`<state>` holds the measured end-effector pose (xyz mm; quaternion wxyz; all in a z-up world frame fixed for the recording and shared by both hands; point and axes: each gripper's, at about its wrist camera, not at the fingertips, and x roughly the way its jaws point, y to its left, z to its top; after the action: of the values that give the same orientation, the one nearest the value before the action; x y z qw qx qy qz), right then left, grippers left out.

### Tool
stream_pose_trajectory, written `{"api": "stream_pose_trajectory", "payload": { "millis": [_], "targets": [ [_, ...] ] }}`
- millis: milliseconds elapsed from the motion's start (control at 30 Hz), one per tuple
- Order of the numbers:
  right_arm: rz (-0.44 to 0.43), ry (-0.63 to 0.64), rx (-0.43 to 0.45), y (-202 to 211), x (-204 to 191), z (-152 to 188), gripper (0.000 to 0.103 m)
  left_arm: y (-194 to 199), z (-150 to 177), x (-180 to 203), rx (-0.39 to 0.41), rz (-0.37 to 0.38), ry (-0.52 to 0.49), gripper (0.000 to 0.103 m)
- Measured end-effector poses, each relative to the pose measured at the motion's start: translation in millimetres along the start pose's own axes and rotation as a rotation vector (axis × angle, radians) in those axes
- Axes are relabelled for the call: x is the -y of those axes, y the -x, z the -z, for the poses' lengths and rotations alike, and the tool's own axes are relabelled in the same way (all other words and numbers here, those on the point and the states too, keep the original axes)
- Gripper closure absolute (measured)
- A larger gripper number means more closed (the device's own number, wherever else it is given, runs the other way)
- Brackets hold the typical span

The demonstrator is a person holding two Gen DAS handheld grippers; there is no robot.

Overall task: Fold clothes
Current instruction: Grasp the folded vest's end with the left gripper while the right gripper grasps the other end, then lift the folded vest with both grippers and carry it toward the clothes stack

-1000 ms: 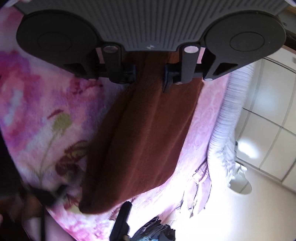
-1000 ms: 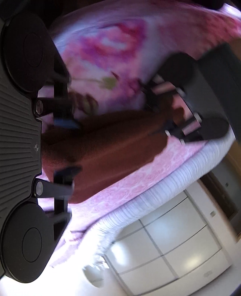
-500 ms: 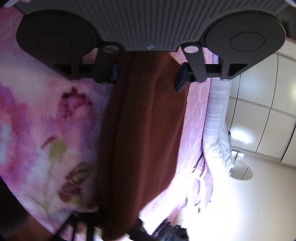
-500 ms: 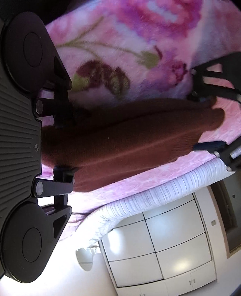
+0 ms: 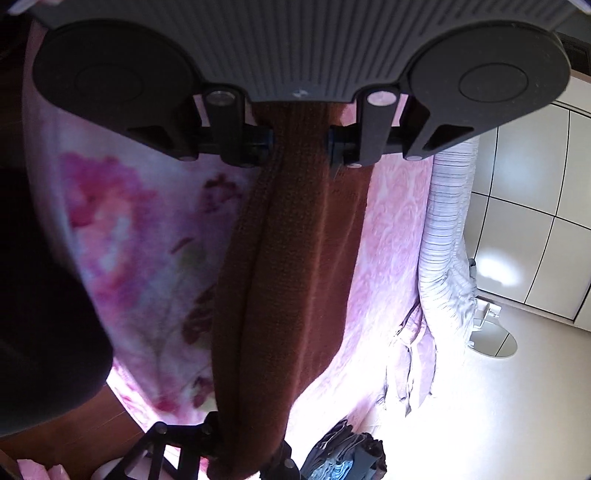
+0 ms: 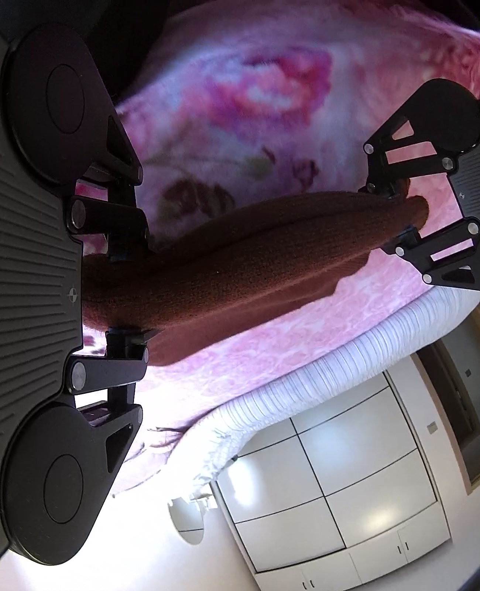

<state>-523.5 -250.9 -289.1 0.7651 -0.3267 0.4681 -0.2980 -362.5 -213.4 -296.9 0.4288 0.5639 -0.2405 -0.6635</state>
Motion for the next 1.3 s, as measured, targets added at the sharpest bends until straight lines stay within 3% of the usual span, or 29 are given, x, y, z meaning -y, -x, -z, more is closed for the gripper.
{"api": "stream_pose_trajectory", "payload": {
  "millis": [400, 767, 1067, 1300],
  "targets": [
    [0.007, -0.007, -0.025, 26.9, -12.3, 12.2, 0.075, 0.2, -4.9, -3.8, 0.003, -0.001, 0.014, 0.082],
    [0.012, -0.001, -0.020, 20.7, -16.0, 4.8, 0.075, 15.7, -0.6, -3.8, 0.020, -0.001, 0.051, 0.084],
    [0.017, -0.065, 0.062, 10.2, 23.1, 2.3, 0.075, -2.7, 4.8, -53.3, 0.098, 0.009, 0.137, 0.084],
    [-0.050, -0.095, 0.060, -14.5, 69.5, -6.2, 0.075, -23.6, 12.6, -108.1, 0.149, 0.127, 0.259, 0.084]
  ]
}}
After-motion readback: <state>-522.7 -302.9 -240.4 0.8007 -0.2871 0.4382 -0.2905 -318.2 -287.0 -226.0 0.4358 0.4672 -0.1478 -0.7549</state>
